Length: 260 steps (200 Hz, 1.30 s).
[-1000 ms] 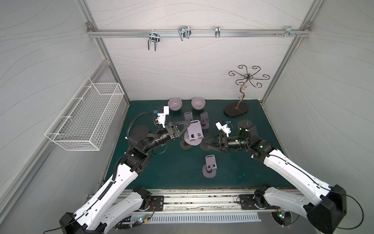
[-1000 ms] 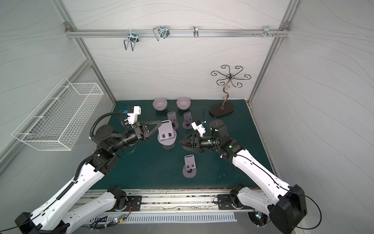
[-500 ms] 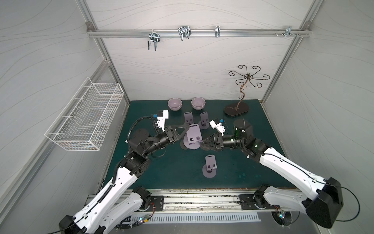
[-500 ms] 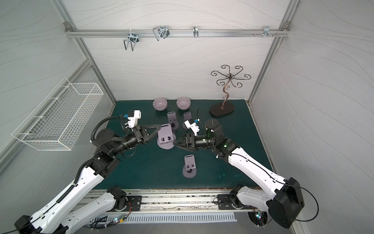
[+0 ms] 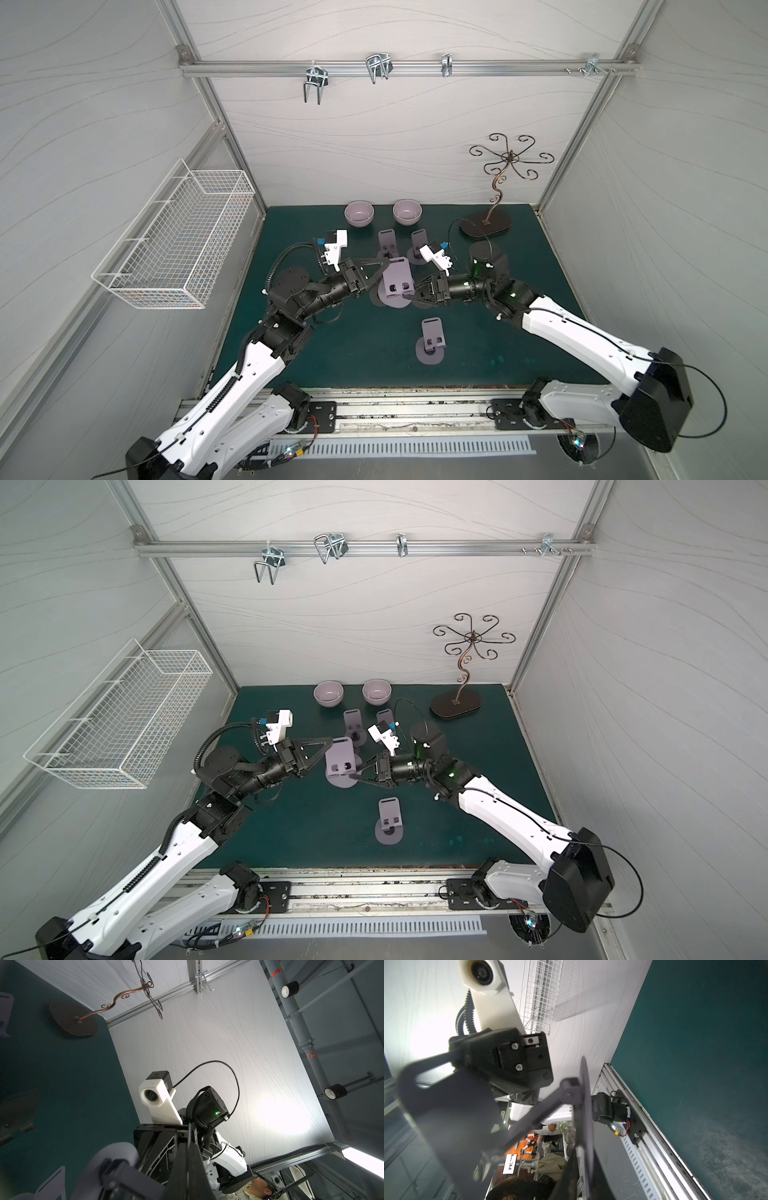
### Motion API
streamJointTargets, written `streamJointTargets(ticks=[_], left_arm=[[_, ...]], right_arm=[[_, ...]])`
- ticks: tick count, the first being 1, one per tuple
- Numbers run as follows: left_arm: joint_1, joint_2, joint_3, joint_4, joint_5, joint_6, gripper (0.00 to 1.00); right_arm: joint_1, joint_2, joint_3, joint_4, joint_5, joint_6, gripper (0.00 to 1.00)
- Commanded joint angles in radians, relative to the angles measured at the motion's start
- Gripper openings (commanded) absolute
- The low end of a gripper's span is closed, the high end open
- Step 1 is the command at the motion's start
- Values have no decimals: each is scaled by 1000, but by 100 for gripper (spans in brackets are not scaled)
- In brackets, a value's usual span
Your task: Open the phone stand
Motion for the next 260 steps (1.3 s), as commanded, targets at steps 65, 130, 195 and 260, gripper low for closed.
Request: streamJointTargets(ticks=[65, 130, 195, 260], left_arm=[[-7, -13, 142, 101, 119, 208, 0], [-4, 33, 303, 82, 175, 431, 0], [-3, -35, 254, 45, 160, 621, 0], [-4, 12, 329, -255, 248, 811, 0]], right_arm=[[15, 108, -136, 2, -51, 130, 0], [29, 145, -268, 30, -106, 216, 0], [-9, 151, -304, 197, -178, 366, 0], [-23, 118, -243, 63, -178, 292, 0]])
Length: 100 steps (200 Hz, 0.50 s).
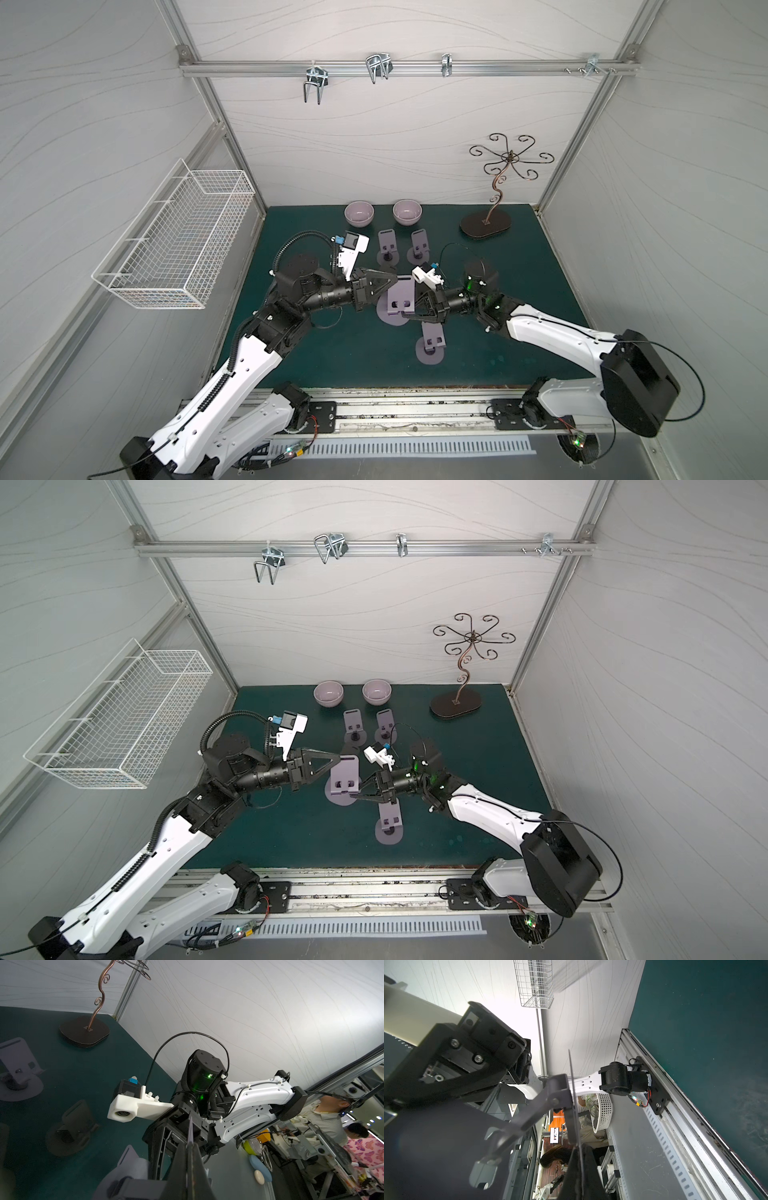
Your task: Open the phone stand
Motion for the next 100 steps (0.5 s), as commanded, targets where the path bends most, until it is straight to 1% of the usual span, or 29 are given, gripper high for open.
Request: streamJointTargets(ticks=[1, 18, 25, 35, 62, 73, 100], left_arm=[[1, -25, 148, 177, 72, 100, 0], [1, 3, 133, 163, 116, 65, 0], [1, 6, 116, 163, 126, 50, 0], [2, 3, 86, 157, 131, 40, 0], [1, -22, -11, 137, 99, 47, 0], [1, -15, -48, 177, 106, 8, 0], [0, 22, -134, 328, 134, -136, 0]], right_arm=[[-10, 25, -14, -309, 32, -17, 0], [-9, 7, 80, -496, 68, -146, 0], [-12, 6, 114, -541, 76, -178, 0], [-26, 4, 138, -535, 68, -171, 0], [-54, 16, 158, -469, 42, -108, 0], [-58, 24, 175, -484, 44, -123, 0], [-63, 39, 197, -493, 40, -133, 0]])
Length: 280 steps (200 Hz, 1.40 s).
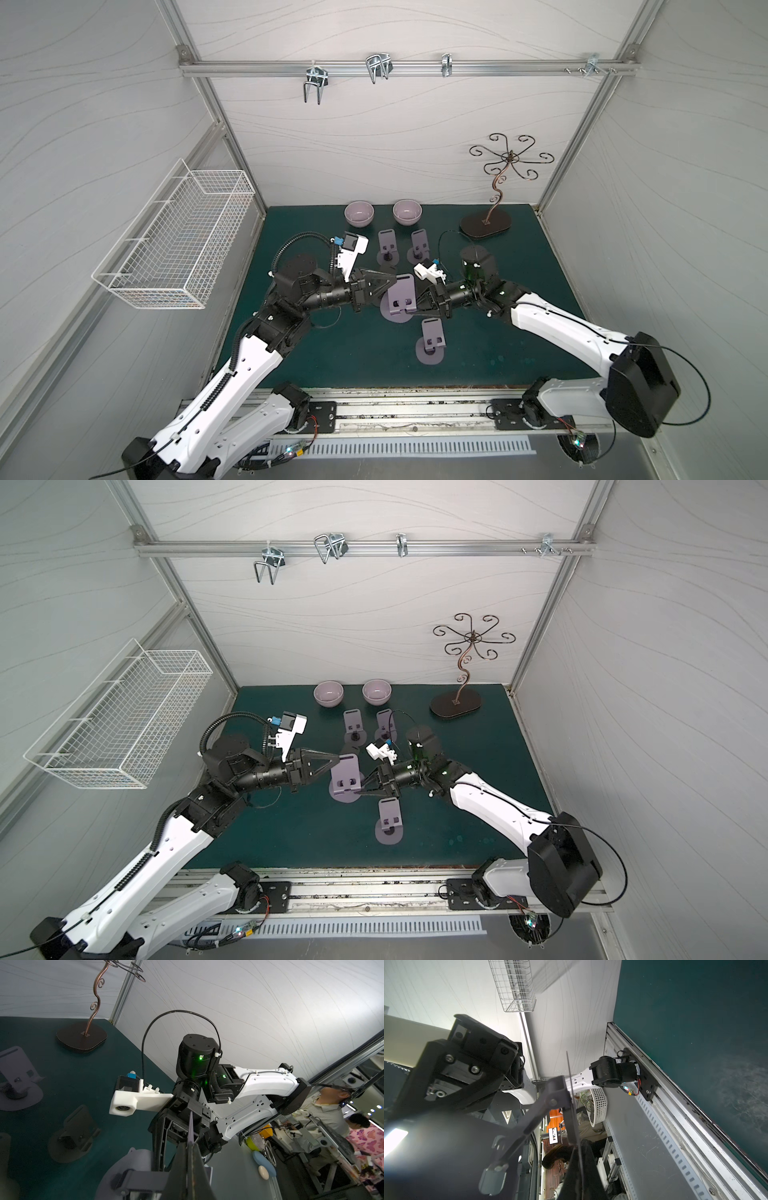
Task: Open the phone stand
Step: Open the phone stand, then place the phone stand at the center of the board.
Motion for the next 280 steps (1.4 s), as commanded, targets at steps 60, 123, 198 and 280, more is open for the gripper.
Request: streamJointTargets(ticks=[60, 123, 198, 280], left_arm=[[-11, 12, -71, 136, 99, -147, 0], [-8, 17, -136, 263, 78, -192, 0], [-7, 110, -307, 335, 101, -19, 0], [7, 453, -341, 491, 124, 74, 0]], right_arm=[[-94, -18, 145, -412, 143, -240, 30], [-269, -180, 130, -718, 308, -481, 50], [-339, -238, 31, -718, 314, -498, 47], [-341, -237, 59, -694, 413, -568, 46]])
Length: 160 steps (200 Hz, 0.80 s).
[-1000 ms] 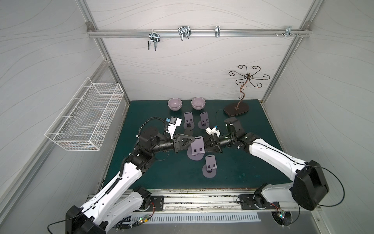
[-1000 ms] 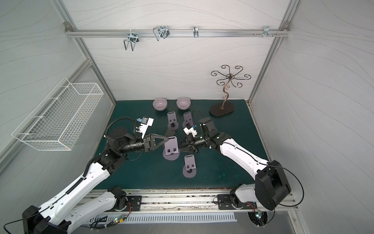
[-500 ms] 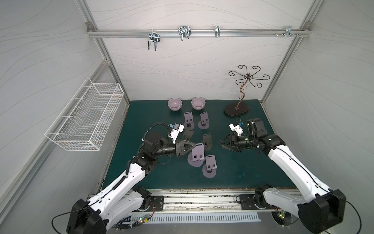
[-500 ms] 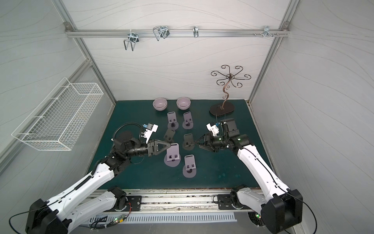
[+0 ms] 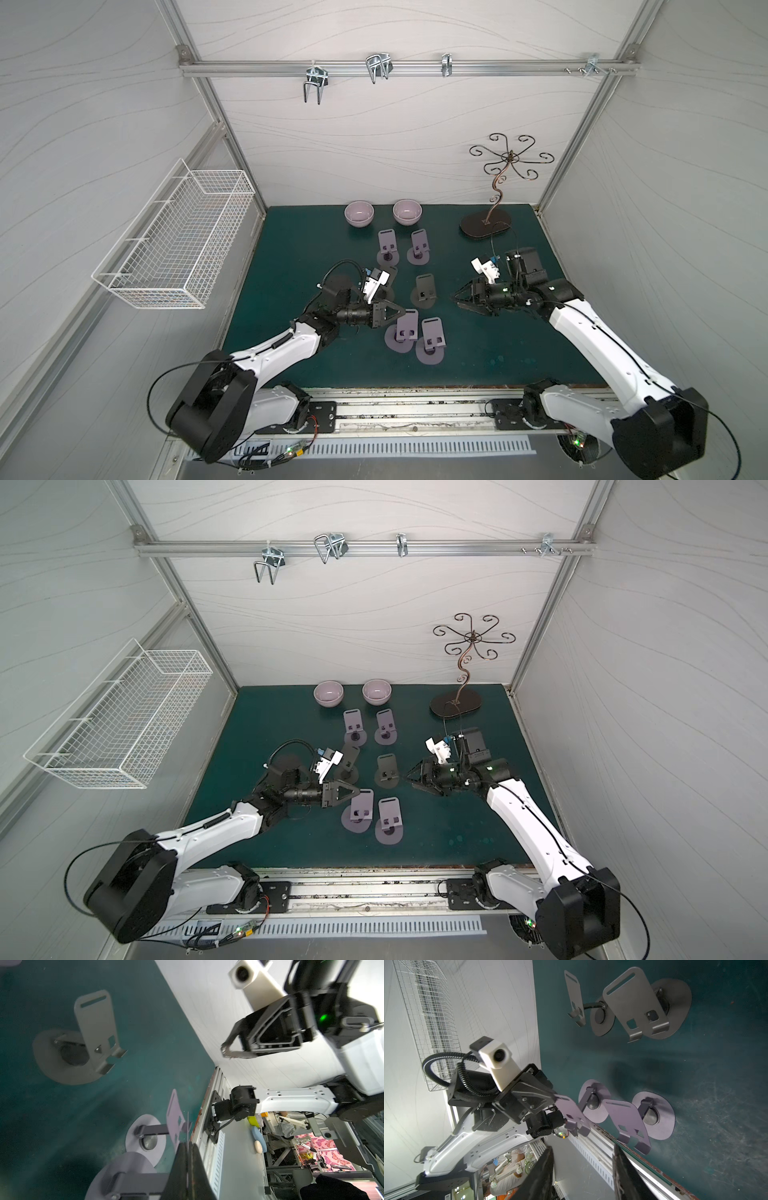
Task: Open the phone stand
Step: Place the phone stand at the center of the board.
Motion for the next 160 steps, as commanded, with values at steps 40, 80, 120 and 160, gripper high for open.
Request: streamJointTargets(ticks=[40, 80, 120, 160], left_arm=[[35, 109, 9, 43, 44, 154, 0], [71, 186, -13, 98, 88, 142, 0], [85, 163, -15, 21, 5, 151, 3], [85, 125, -14, -8, -10, 113, 16]], right_arm=[[-7, 7, 12, -11, 58, -73, 45], [-7, 36, -8, 25, 34, -64, 44], [-7, 60, 2, 35, 24, -74, 43], [-7, 69, -2, 44, 4, -76, 41]])
